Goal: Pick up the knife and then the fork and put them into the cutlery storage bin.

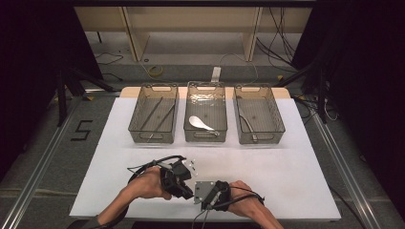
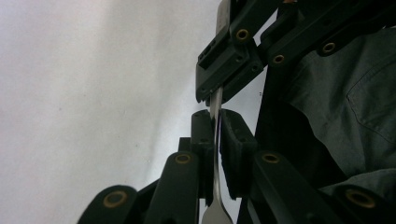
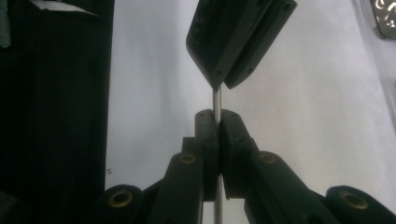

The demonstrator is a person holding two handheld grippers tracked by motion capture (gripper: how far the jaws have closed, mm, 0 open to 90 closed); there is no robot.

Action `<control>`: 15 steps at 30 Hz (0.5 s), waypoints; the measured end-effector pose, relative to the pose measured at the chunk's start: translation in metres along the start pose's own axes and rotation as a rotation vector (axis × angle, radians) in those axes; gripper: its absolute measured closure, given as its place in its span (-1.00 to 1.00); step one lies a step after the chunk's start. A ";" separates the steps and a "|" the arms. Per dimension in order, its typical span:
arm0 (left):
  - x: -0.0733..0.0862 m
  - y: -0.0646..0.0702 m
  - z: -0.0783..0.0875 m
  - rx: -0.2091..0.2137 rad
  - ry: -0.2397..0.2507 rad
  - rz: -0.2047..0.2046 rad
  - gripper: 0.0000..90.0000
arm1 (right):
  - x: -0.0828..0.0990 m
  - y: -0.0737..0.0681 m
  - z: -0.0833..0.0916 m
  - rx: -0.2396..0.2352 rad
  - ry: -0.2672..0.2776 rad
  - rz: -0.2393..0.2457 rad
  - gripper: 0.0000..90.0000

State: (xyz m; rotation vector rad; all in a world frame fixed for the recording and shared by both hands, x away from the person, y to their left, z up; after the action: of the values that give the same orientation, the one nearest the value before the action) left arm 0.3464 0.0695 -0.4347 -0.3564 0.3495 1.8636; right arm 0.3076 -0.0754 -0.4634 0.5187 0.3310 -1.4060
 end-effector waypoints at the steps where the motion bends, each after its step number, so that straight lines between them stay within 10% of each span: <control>1: -0.001 -0.001 0.001 0.004 0.011 0.009 0.80 | 0.000 0.000 0.000 -0.004 -0.002 -0.002 0.95; 4: -0.002 -0.002 0.007 -0.002 0.044 0.031 0.53 | 0.002 -0.004 0.002 -0.010 -0.051 -0.090 0.95; 15: 0.005 -0.015 0.023 -0.116 0.171 0.101 0.03 | 0.015 0.005 0.010 0.035 -0.052 -0.155 0.95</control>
State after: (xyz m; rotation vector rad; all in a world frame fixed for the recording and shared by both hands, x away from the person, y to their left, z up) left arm 0.3572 0.0875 -0.4162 -0.5891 0.3822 1.9627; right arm 0.3134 -0.0934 -0.4619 0.4922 0.3101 -1.5750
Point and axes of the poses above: each handheld gripper's, and its own axes: z roughly backward along the jaws, x roughly out of its underside, y roughly to its right, the point moved 1 cm from there along -z, roughly forward along the jaws, and after that the axes turned 11 degrees about -x, right-handed, at the moved point
